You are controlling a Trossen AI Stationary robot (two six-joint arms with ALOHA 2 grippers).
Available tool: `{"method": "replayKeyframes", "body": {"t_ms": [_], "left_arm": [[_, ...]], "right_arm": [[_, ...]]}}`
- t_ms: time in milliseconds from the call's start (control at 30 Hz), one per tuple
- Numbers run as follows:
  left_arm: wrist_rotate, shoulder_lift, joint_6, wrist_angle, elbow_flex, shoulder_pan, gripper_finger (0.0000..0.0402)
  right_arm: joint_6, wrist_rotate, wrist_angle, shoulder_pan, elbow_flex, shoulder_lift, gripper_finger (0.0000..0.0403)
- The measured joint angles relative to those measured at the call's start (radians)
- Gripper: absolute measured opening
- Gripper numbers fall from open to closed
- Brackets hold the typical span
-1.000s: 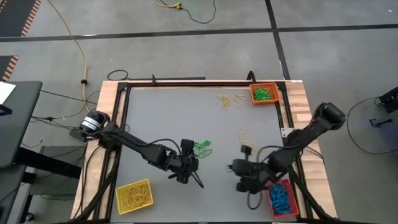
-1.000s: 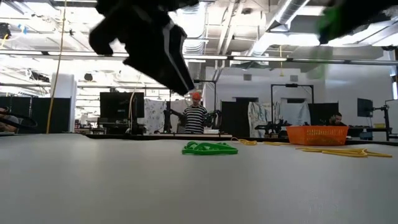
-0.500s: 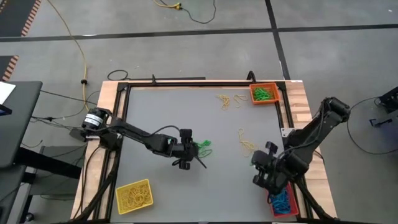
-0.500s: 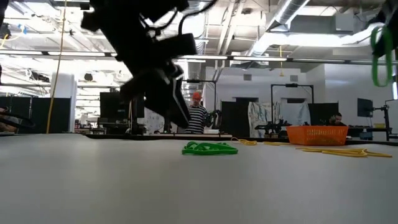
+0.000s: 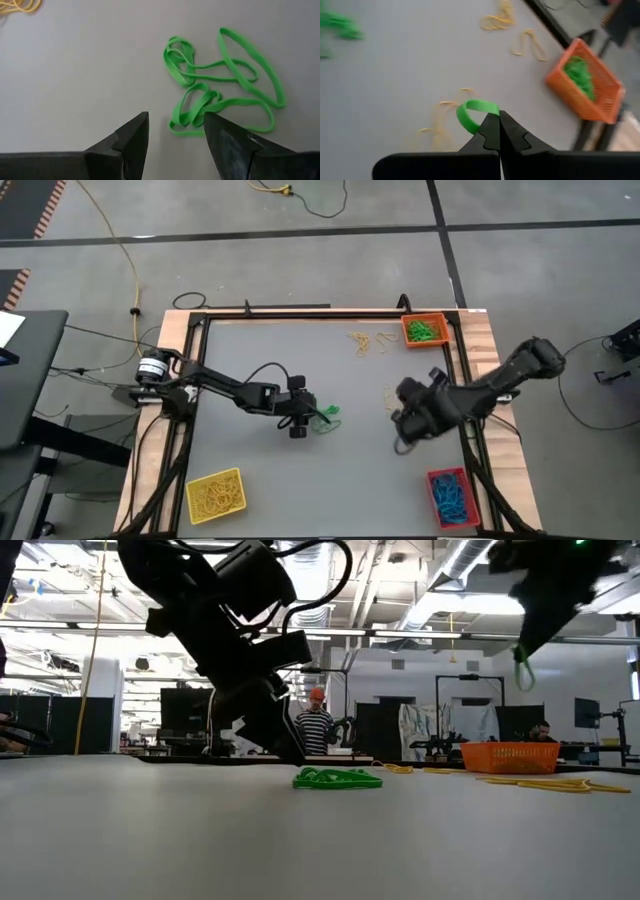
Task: Sort rubber bands into baskets
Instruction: Put the green rubber band into the orange bin
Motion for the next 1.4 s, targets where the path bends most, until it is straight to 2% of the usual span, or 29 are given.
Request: {"method": "replayKeyframes", "body": {"t_ms": [267,533,733,933,1067,1200,1400], "left_arm": [[0.000,0.000,-0.059,0.003,0.000,-0.031,0.0181],[0.000,0.000,-0.157,0.003,0.000,-0.123,0.0181],[-0.005,0.000,-0.223,0.003,0.000,-0.204,0.0181],[-0.012,0.000,-0.303,0.004,0.000,-0.268,0.0181],[-0.054,0.000,-0.349,0.003,0.000,-0.305,0.0181],[-0.082,0.000,-0.381,0.003,0.000,-0.331,0.0181],[-0.113,0.000,-0.430,0.000,0.001,-0.351,0.0180]], "right_arm": [[-0.289,0.018,0.006,-0.337,0.000,0.000,0.0017],[-0.658,0.011,0.115,-0.697,0.000,0.000,0.0017],[-0.901,-0.057,0.268,-0.945,0.000,0.000,0.0017],[-1.055,-0.192,0.394,-1.148,0.000,0.000,0.0017],[-1.091,-0.250,0.422,-1.256,0.000,0.000,0.0019],[-1.099,-0.298,0.422,-1.329,0.000,0.001,0.0037],[-1.139,-0.314,0.443,-1.351,0.000,0.008,0.0047]]}}
